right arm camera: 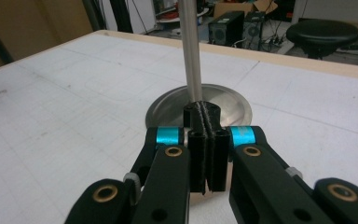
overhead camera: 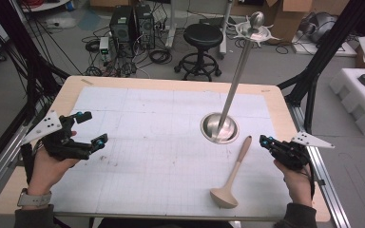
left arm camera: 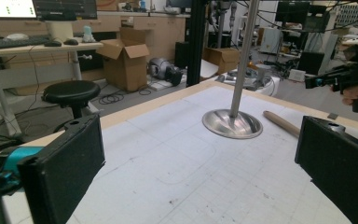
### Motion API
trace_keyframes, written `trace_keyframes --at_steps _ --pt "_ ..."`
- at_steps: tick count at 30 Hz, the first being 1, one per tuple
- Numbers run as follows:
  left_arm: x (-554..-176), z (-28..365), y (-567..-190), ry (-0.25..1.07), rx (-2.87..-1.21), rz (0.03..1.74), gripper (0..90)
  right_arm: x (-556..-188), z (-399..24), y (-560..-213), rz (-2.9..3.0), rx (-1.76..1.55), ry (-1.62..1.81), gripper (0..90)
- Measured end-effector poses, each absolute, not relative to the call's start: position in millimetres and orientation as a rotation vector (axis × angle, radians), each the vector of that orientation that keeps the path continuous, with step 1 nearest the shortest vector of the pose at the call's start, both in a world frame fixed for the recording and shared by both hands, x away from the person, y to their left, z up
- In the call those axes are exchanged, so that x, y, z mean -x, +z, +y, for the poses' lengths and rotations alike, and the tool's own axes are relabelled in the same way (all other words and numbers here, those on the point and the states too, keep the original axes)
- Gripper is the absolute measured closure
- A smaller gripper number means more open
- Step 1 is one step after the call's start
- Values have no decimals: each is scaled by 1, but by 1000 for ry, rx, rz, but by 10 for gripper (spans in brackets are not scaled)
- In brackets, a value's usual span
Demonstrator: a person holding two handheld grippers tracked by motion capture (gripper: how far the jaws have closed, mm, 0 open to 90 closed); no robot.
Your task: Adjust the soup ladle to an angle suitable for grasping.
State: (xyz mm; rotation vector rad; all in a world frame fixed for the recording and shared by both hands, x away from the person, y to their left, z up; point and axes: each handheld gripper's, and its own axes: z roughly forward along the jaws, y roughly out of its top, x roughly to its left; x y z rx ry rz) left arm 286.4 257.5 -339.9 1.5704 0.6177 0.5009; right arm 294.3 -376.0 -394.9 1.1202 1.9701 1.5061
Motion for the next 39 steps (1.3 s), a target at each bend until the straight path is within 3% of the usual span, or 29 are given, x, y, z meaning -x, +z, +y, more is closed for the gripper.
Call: trace_keyframes --at_steps 39 --pt "-289 257 -353 467 -1599 660 18 -359 -379 -448 2110 -1321 1215 895"
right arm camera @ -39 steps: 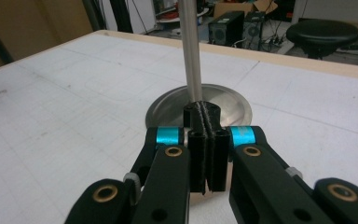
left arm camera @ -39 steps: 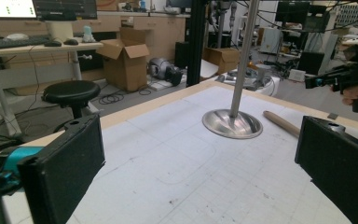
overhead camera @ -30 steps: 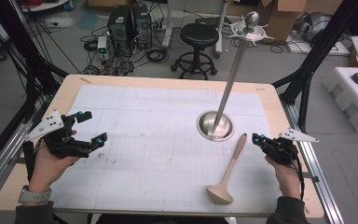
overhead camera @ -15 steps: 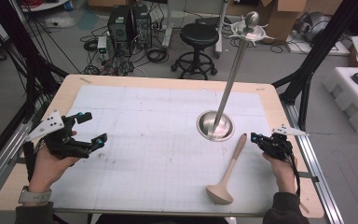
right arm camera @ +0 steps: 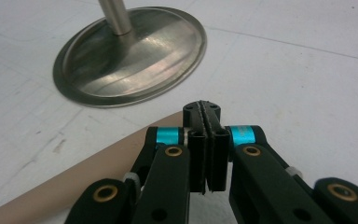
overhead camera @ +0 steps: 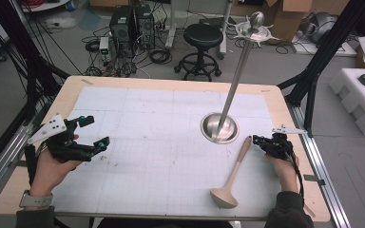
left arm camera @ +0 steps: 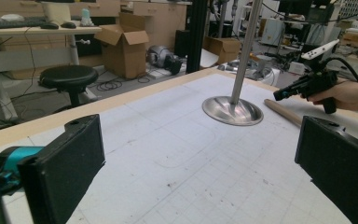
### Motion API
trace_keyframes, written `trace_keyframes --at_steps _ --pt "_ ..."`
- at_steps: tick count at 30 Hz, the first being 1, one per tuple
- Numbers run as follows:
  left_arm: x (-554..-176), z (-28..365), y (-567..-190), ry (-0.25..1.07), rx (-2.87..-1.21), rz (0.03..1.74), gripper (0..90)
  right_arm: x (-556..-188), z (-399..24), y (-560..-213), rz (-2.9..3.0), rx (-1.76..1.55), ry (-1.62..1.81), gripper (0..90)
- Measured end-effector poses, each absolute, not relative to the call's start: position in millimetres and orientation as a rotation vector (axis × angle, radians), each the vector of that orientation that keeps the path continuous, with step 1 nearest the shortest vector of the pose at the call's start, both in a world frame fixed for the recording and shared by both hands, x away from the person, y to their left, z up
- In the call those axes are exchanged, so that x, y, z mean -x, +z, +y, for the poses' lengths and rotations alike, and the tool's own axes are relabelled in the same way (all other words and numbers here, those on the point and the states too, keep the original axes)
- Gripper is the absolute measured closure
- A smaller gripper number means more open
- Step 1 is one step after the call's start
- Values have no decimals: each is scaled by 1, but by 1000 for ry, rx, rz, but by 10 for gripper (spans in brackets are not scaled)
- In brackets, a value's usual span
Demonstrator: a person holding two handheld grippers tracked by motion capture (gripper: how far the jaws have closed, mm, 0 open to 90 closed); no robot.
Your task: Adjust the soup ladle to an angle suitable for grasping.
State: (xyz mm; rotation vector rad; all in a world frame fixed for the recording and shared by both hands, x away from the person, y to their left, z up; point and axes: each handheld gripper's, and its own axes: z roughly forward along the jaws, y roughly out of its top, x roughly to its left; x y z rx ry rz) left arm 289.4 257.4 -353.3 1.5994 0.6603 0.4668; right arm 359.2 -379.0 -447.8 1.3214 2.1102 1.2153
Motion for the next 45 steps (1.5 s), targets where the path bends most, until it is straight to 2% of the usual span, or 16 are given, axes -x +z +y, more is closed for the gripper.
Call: trace_keyframes --at_steps 8,32,45 --pt "-289 257 -354 469 -1606 666 18 -369 -378 -450 2163 -1330 1154 895" --pt "-288 259 -354 470 -1602 667 18 -370 -347 -450 2316 -1156 1109 897" --pt "-289 258 -354 469 -1604 671 18 -368 -343 -448 2300 -1135 1155 897"
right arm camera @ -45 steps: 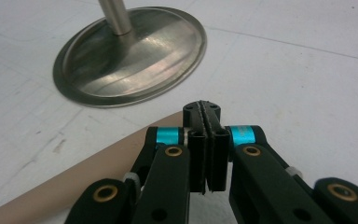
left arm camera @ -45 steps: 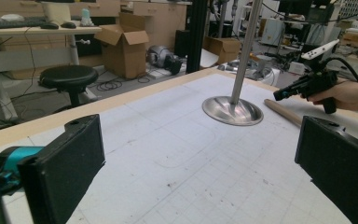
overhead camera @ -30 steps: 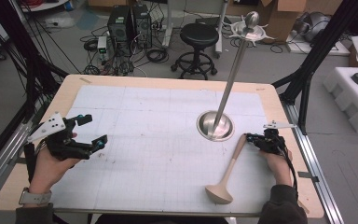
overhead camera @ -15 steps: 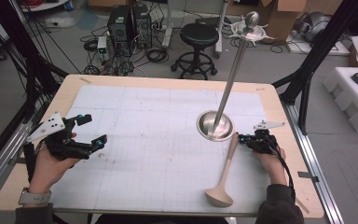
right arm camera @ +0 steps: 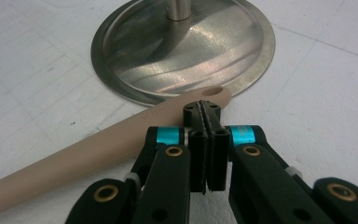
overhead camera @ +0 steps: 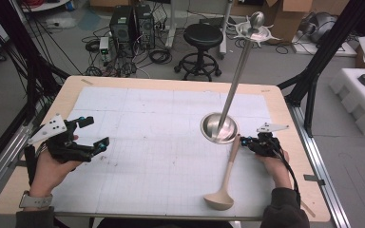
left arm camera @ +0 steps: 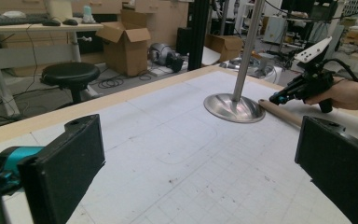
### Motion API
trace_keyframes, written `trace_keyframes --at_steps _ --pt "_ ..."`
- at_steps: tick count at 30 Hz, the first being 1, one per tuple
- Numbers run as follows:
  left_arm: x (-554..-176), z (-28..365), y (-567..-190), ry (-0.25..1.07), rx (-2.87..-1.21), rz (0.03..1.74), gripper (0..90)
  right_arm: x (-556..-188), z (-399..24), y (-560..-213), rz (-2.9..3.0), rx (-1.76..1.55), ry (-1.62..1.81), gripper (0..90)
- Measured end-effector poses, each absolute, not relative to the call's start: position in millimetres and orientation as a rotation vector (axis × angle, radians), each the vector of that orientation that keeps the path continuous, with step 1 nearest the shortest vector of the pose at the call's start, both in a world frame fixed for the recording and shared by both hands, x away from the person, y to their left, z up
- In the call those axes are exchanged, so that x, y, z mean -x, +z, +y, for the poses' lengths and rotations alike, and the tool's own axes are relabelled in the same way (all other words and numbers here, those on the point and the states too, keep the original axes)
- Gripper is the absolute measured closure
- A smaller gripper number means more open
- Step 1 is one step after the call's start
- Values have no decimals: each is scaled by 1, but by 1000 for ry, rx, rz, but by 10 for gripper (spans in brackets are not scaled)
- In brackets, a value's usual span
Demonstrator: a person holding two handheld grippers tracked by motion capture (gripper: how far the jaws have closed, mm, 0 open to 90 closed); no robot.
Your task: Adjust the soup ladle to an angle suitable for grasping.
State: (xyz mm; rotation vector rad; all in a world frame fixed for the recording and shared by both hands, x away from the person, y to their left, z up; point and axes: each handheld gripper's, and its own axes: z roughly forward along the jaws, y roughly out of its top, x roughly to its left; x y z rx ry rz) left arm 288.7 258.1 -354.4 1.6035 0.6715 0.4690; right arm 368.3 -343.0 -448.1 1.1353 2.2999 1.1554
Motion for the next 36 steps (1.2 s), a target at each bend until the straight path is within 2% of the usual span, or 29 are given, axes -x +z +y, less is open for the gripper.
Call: trace_keyframes --at_steps 36 --pt "-291 257 -356 465 -1618 672 18 -362 -327 -449 2312 -1121 1186 899"
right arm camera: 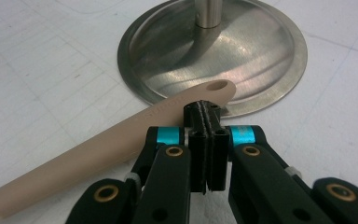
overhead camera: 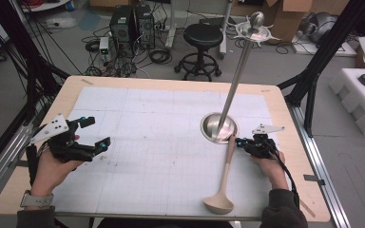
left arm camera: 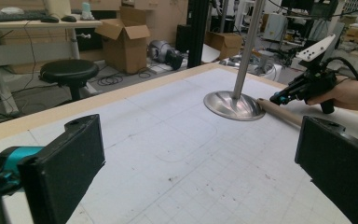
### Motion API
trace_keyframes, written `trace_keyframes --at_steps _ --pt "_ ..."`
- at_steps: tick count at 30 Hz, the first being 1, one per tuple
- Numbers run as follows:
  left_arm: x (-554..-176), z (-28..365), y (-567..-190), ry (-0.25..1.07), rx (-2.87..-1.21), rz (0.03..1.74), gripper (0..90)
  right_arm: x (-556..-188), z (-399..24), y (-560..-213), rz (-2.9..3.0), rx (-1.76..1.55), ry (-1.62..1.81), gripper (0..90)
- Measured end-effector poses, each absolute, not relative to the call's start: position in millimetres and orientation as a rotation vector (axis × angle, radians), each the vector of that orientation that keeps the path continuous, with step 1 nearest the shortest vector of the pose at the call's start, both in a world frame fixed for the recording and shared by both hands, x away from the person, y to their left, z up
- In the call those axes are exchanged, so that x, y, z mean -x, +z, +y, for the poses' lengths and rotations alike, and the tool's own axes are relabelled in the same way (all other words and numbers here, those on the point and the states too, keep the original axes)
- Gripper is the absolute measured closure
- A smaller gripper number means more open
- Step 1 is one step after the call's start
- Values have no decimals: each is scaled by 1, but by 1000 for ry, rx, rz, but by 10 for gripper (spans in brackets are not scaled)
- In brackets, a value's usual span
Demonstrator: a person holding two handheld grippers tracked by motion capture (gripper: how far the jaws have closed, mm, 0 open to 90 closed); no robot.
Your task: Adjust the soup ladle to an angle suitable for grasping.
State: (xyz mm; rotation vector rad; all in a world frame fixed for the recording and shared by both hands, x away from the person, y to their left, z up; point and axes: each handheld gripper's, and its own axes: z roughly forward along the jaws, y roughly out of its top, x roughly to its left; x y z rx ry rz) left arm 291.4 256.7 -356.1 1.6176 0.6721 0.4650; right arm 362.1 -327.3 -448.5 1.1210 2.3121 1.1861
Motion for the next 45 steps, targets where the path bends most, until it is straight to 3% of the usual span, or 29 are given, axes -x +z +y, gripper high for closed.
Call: trace_keyframes --at_steps 45 --pt "-292 258 -357 464 -1610 681 18 -356 -261 -450 2469 -910 1150 899"
